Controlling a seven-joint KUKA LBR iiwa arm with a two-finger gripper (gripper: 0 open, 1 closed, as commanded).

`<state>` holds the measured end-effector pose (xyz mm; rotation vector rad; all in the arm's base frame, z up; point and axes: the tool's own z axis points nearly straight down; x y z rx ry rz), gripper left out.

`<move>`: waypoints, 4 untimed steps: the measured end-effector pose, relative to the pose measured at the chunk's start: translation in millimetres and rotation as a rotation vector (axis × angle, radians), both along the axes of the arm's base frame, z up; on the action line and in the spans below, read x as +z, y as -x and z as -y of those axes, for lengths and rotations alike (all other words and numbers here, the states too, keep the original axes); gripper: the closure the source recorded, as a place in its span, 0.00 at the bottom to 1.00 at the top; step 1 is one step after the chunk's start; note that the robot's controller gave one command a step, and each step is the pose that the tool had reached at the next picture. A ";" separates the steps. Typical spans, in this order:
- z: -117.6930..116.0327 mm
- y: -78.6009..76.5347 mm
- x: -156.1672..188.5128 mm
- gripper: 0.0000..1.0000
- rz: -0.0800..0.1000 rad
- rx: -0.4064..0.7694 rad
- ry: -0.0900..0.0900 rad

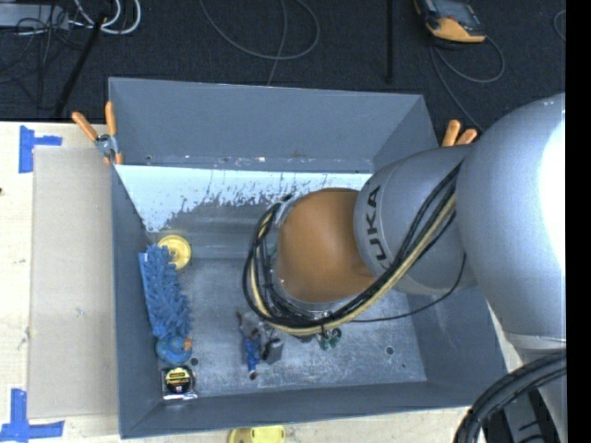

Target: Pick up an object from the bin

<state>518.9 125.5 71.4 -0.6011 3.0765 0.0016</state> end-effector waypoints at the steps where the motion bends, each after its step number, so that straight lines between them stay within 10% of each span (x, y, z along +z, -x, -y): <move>1: 0.4 -0.1 0.0 1.00 0.000 -0.003 -0.001; 4: -3.8 -6.7 64.2 1.00 -0.007 0.001 0.002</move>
Offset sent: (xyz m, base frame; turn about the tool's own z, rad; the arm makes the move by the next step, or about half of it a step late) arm 0.0000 0.0000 0.0000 0.0000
